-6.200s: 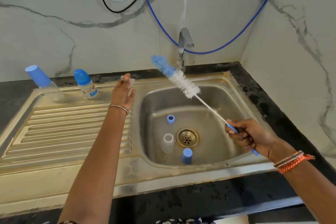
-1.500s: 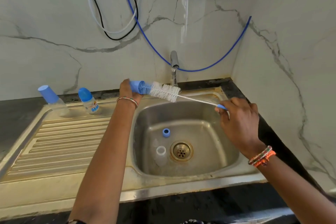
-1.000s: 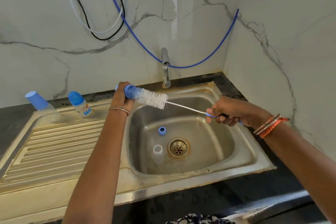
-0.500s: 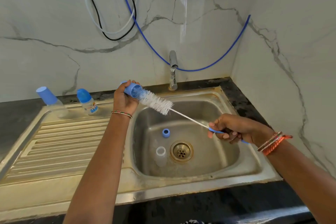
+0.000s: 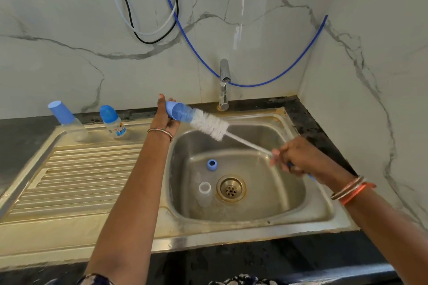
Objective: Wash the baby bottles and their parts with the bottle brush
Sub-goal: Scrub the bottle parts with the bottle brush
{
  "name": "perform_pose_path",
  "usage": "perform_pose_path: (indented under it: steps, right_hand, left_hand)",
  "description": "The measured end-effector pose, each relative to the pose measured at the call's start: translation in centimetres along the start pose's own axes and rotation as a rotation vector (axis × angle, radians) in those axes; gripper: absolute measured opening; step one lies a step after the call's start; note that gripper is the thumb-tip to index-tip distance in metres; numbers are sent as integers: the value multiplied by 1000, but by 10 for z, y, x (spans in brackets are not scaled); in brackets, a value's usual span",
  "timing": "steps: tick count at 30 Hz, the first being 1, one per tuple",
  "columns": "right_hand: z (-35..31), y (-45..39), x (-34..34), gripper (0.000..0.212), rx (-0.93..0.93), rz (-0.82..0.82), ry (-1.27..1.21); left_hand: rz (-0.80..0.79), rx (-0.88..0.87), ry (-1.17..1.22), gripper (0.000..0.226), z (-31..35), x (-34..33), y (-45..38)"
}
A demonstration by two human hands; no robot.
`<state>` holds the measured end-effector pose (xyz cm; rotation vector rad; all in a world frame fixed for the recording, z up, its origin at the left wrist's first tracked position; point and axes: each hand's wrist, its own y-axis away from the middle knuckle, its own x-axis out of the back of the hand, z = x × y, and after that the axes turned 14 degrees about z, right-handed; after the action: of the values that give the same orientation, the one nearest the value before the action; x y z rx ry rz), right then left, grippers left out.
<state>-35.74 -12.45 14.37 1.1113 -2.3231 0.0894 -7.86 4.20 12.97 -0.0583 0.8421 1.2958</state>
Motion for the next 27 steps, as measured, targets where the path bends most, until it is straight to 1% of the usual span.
perform_pose_path:
  steps: [1, 2, 3, 4, 6, 7, 8, 9, 10, 11, 12, 14, 15, 16, 17, 18, 19, 21, 22, 23, 24, 25, 26, 27]
  right_hand:
    - [-2, 1, 3, 29, -176, -162, -128]
    - [-1, 0, 4, 31, -240, -223, -178]
    - [1, 0, 3, 29, -205, -182, -140]
    - [5, -1, 0, 24, -66, -48, 6]
    - [10, -1, -6, 11, 317, 408, 351]
    - [11, -2, -9, 13, 474, 580, 405]
    - [11, -3, -10, 16, 592, 688, 396]
    - [12, -5, -10, 18, 642, 723, 356]
    - [11, -6, -9, 17, 610, 696, 302]
    - [7, -7, -7, 12, 491, 599, 232]
    - [2, -7, -6, 9, 298, 411, 163]
    - [-4, -4, -2, 25, -129, -65, 9]
    - [-3, -3, 0, 32, -248, -242, -77]
    - [-2, -3, 0, 36, -277, -336, -114]
    - [-1, -2, -2, 39, -245, -358, -104]
    - [-2, -1, -5, 41, -164, -304, -33]
    - [-2, 1, -8, 40, -48, -192, 102]
    - [-3, 6, -13, 36, 188, 106, 532]
    - [-3, 7, -15, 35, 270, 259, 709]
    - [-1, 9, -15, 32, 339, 395, 751]
    - [-1, 11, -16, 26, 427, 495, 707]
    - [0, 13, -17, 19, 531, 568, 661]
    - [2, 14, -18, 12, 647, 641, 635]
    - [4, 13, -18, 7, 732, 690, 628]
  left_hand:
    - [-12, -14, 30, 59, 0, 1, -3]
    - [-13, -22, 47, 60, 0, 3, -7]
    - [-8, -30, 47, 60, -1, 5, -11]
    - [5, -37, 20, 60, -1, 7, -15]
    - [47, -51, -77, 56, -3, 8, -18]
    - [85, -48, -104, 51, -3, 8, -18]
    - [128, -49, -118, 44, -4, 9, -19]
    - [143, -48, -112, 41, -6, 9, -18]
    - [152, -54, -111, 45, -7, 9, -17]
    - [130, -53, -92, 52, -7, 9, -15]
    - [106, -68, -83, 54, -6, 8, -15]
    - [72, -96, -35, 50, -3, 5, -12]
    - [54, -108, -2, 47, -1, 1, -8]
    - [52, -116, 26, 48, 0, -1, -6]
    - [59, -113, 64, 51, 2, -2, -5]
    - [77, -105, 82, 53, 3, 0, -5]
    - [86, -100, 95, 52, 4, 2, -6]
    - [125, -133, 125, 34, 8, 6, -10]
    - [154, -140, 135, 30, 11, 7, -11]
    - [177, -141, 137, 29, 13, 7, -11]
    - [186, -154, 128, 27, 14, 8, -10]
    - [157, -158, 132, 25, 15, 8, -8]
    - [128, -142, 117, 31, 16, 7, -6]
    - [110, -117, 106, 41, 17, 7, -3]
